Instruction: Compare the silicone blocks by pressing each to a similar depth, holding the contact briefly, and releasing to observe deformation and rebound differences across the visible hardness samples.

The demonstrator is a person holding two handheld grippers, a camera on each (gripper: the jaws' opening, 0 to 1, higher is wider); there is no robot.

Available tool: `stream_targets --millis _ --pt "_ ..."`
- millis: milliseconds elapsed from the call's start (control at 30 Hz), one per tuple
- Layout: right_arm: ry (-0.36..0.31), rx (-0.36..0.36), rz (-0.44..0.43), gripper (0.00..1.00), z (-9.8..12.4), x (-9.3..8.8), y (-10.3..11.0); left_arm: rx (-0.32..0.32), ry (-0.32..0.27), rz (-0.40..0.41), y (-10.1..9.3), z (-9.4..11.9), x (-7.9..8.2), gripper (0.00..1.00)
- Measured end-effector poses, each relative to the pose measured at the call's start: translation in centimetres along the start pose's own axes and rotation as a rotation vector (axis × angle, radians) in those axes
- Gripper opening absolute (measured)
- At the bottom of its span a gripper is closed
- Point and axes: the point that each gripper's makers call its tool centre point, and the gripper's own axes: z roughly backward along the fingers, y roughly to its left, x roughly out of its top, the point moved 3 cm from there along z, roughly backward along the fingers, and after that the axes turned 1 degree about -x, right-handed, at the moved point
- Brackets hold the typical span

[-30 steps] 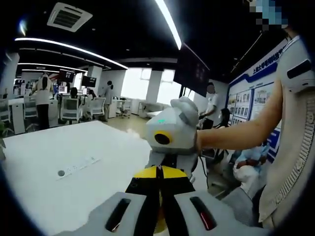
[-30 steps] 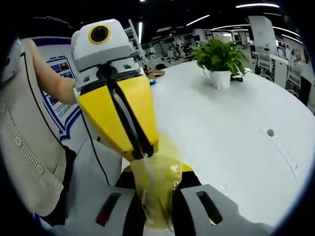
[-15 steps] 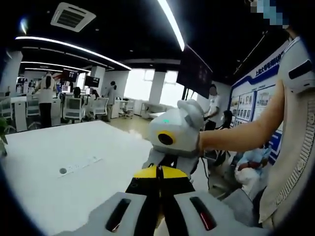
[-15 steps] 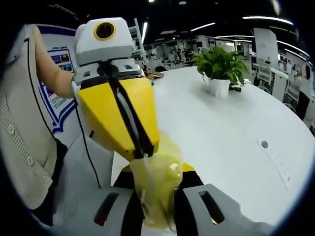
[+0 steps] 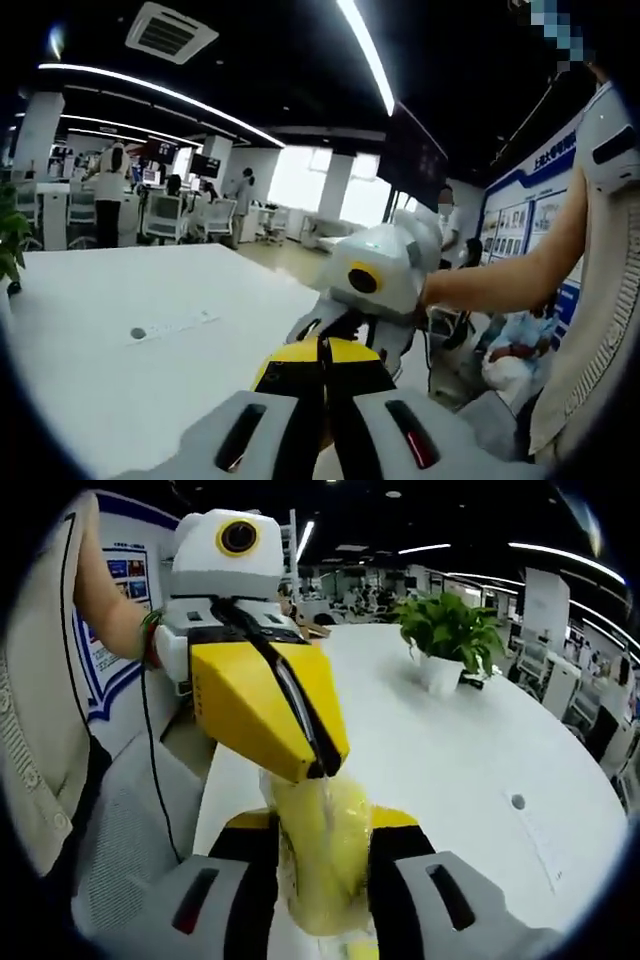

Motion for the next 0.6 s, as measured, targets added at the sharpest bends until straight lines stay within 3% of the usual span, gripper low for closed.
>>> stream_targets --millis 333,600 --pt "-0.051 -0.055 0.009 0.49 0.25 0.97 -0.27 0.013 0.000 0.029 0.66 0.59 -0.54 0.00" --pt "-0.057 -0.084 -0.005 0.54 0.88 0.77 -0.04 0.025 -0.001 0.039 1.02 0.66 -0.91 0.00"
